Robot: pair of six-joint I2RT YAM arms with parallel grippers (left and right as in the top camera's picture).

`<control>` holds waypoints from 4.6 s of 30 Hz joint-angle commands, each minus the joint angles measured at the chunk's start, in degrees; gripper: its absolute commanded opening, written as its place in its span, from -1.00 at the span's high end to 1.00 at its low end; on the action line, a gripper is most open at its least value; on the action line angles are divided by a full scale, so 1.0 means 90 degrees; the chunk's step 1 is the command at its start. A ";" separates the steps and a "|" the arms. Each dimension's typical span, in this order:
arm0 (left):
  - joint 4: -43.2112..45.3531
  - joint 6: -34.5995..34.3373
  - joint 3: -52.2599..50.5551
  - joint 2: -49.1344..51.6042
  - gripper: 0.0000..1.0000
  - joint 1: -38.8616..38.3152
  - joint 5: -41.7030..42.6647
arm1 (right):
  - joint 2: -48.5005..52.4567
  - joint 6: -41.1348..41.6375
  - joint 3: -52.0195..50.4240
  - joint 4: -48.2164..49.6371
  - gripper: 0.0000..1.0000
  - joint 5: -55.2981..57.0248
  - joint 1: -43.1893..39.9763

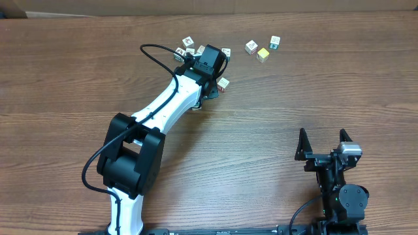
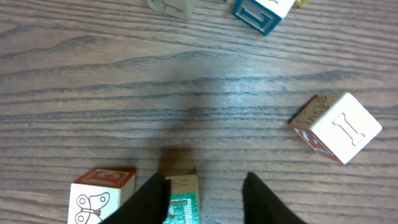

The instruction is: Form a horizontal line

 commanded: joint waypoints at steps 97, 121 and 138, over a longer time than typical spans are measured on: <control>0.0070 0.0748 -0.0165 0.0301 0.92 -0.0155 0.0131 | -0.0063 -0.0027 -0.0068 0.0012 -1.00 -0.0027 0.0029; -0.0867 0.0809 0.0933 0.0299 0.92 -0.0170 0.0163 | -0.0063 -0.0027 -0.0068 0.0012 -1.00 -0.0027 0.0029; -0.2018 -0.0228 0.1124 0.0134 0.92 0.0891 -0.0476 | -0.0063 -0.0027 -0.0068 0.0012 -1.00 -0.0027 0.0029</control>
